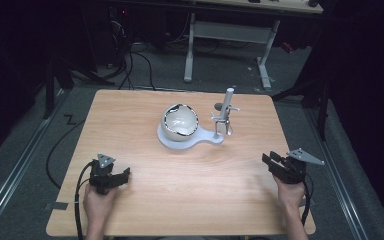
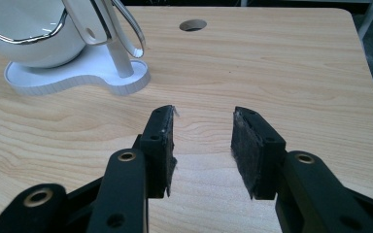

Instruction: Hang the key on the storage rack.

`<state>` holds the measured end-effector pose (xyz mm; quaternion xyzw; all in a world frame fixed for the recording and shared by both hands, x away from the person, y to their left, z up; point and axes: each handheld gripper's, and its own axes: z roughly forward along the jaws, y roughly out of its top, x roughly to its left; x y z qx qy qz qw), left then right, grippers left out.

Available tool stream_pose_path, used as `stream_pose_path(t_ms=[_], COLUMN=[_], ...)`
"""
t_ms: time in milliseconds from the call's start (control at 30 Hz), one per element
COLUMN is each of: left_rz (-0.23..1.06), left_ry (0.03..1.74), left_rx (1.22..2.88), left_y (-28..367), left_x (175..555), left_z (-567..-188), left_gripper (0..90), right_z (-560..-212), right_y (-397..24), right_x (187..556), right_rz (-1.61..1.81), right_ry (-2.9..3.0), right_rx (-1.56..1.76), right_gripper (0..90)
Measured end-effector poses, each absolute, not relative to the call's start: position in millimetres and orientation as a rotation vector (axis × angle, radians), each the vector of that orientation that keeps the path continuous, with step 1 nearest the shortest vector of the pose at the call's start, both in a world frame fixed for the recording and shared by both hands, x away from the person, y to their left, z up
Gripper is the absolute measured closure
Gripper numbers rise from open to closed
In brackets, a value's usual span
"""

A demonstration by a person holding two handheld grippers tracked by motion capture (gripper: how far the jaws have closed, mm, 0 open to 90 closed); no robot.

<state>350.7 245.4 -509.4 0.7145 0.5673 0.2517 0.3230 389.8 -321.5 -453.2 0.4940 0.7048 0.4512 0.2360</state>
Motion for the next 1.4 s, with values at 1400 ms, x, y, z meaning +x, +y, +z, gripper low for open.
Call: stream_pose_path(t_ms=[1400], left_rz=[0.661], left_ry=[1.489], left_rx=[1.875], left_y=[245], left_x=[351], left_z=[-509], left_gripper=[23.1], right_z=[-490], right_y=[-301], right_x=[412], right_rz=[1.057], right_ry=[2.043], right_rx=[1.388], right_gripper=[53.6])
